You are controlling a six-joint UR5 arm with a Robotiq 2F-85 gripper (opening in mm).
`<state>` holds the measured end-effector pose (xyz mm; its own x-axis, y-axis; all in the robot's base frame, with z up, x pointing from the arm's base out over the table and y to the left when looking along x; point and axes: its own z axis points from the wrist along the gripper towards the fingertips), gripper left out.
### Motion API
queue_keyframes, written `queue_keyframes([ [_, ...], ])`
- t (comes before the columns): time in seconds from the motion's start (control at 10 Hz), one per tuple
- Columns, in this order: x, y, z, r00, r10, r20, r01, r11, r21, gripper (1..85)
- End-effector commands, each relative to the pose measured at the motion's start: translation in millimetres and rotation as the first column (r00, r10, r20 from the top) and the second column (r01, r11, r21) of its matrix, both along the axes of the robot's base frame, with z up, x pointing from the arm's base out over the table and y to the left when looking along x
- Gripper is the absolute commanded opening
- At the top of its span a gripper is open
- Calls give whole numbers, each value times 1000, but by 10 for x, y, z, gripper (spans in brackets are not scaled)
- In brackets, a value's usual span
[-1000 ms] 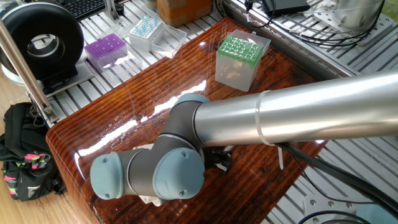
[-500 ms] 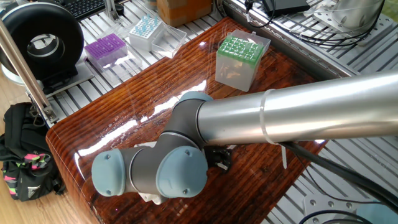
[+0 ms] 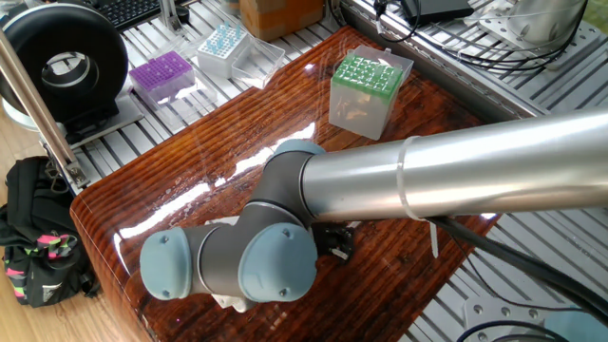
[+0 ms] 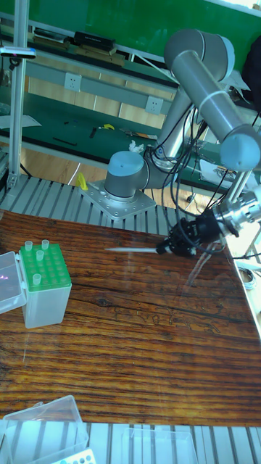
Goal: Insert a large pipette tip into the holder for large pipette tips
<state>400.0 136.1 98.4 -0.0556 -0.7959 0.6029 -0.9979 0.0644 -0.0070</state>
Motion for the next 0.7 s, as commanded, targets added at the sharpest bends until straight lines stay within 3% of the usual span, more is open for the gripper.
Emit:
queue_keyframes([
  [0.0,-16,709,-156,959,-266,101,223,922,316,10],
  [0.1,-41,871,-186,925,-362,112,296,875,382,10],
  [0.3,-32,988,-82,901,-407,149,322,859,398,10],
  [0.4,-29,992,57,903,-392,177,315,883,347,10],
  [0.5,-105,1082,172,911,-381,157,324,897,299,10],
  [0.6,-98,1041,287,923,-344,172,304,927,220,10],
])
